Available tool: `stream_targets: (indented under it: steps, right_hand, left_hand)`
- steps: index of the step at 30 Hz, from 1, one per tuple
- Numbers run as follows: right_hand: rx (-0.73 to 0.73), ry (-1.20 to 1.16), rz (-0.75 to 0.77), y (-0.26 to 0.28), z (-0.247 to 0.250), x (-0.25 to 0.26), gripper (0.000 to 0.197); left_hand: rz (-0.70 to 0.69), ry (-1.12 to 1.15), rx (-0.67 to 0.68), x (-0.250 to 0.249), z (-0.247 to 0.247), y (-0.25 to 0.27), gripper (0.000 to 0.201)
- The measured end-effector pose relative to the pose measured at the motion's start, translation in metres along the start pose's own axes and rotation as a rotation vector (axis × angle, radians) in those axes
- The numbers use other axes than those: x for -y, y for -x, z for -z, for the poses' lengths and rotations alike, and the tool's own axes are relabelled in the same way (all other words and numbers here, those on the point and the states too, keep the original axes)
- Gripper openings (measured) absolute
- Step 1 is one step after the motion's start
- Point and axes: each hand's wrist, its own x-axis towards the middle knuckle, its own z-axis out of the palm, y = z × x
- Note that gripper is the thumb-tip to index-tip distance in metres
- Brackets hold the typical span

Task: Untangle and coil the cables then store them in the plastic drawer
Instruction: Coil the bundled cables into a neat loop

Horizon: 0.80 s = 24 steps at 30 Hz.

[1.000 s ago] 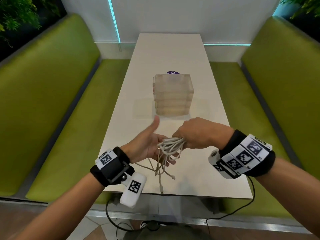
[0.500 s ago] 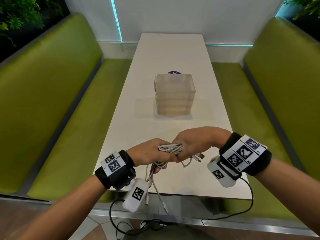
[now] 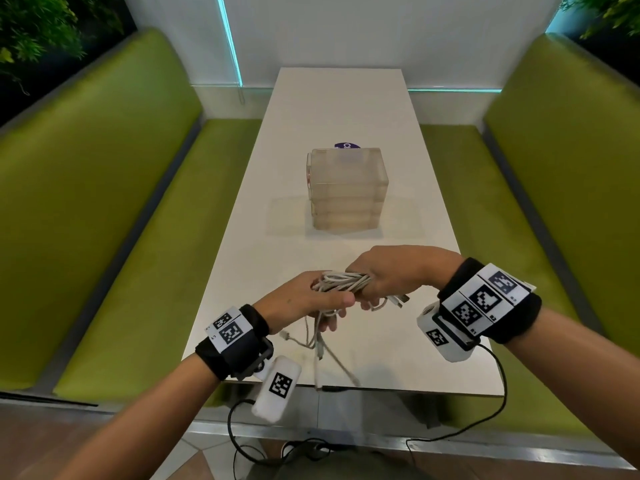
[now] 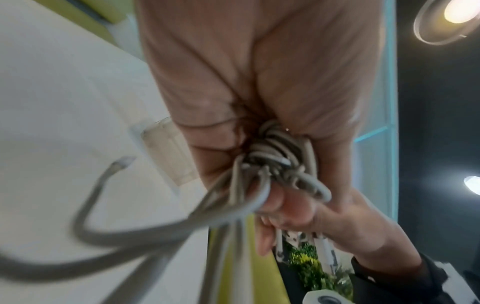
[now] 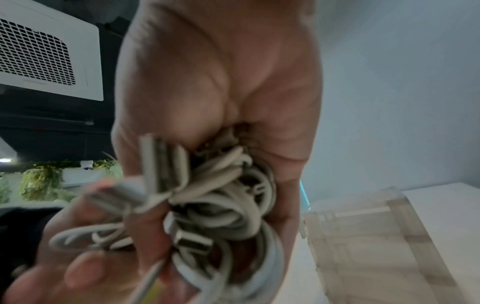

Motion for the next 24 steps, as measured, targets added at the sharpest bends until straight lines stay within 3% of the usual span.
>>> stream_targets:
  steps: [4, 11, 17, 20, 24]
  right_hand:
    - [-0.107, -0.068, 0.023, 0.006, 0.012, -0.005, 0.008]
    - [-0.277, -0.054, 0.02, 0.011, 0.034, -0.007, 0.022]
    - [-0.394, -0.068, -0.021, 0.018, 0.044, -0.006, 0.026]
    - [-0.49, -0.159, -0.034, 0.018, 0.043, -0.003, 0.027]
    - [-0.62, -0.337, -0.033, 0.005, 0.024, 0.005, 0.023]
  left_hand:
    - [-0.078, 0.09, -0.009, 0.011, 0.001, 0.003, 0.011]
    - [-0.111, 0.126, -0.065, 0.02, 0.006, 0.0, 0.031]
    - [-0.117, -0.021, -0.101, 0.016, 0.014, 0.0, 0.025]
    - [-0.172, 0.008, -0.227, 0.01, 0.016, -0.001, 0.024]
    - [-0.243, 0.257, -0.469, 0.0, 0.015, -0.011, 0.026]
